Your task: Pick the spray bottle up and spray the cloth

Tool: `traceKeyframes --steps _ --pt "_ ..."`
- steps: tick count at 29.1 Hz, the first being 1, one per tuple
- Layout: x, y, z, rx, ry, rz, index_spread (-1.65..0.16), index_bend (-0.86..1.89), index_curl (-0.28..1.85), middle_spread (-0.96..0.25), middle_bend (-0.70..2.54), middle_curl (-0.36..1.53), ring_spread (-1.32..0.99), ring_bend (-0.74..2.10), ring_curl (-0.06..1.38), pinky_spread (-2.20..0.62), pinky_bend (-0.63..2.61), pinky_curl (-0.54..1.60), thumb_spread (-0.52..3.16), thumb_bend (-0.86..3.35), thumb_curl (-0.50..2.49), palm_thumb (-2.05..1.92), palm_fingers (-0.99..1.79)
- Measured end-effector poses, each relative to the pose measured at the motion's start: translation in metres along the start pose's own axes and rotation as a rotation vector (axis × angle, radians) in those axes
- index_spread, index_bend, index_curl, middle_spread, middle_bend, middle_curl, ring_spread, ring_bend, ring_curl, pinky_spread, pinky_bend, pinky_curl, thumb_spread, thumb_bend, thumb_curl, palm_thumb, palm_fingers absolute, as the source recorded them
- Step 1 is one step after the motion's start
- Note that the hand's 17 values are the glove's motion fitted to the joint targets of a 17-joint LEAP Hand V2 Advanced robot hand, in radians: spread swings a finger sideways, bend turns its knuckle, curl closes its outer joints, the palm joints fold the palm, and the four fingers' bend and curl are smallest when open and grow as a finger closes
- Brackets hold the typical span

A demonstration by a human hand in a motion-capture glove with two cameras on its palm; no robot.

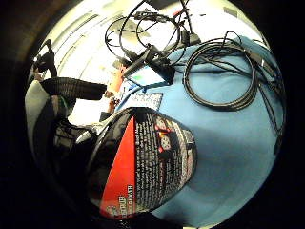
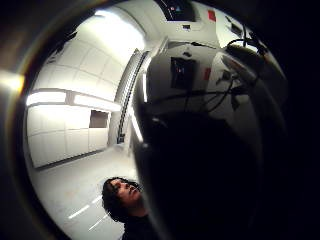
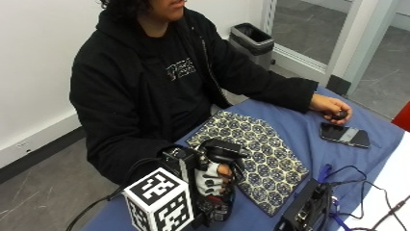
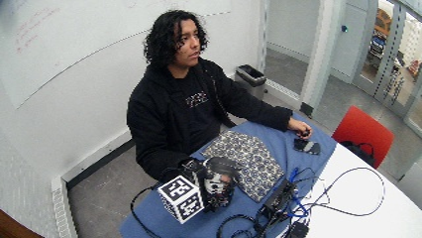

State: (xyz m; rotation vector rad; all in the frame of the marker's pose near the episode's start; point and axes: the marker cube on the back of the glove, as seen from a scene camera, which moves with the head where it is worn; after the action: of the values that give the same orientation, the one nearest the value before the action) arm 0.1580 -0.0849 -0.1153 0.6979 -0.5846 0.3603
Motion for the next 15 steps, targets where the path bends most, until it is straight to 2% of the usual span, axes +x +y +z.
traceKeyframes --steps 15 --pt "0.0017 0.0037 -0.002 0.007 -0.002 -0.006 -0.27 0.16 0.38 -0.21 0.64 0.56 -0.23 0.69 0.5 -0.32 0.53 0.42 1.0 0.07 0.54 1.0 1.27"
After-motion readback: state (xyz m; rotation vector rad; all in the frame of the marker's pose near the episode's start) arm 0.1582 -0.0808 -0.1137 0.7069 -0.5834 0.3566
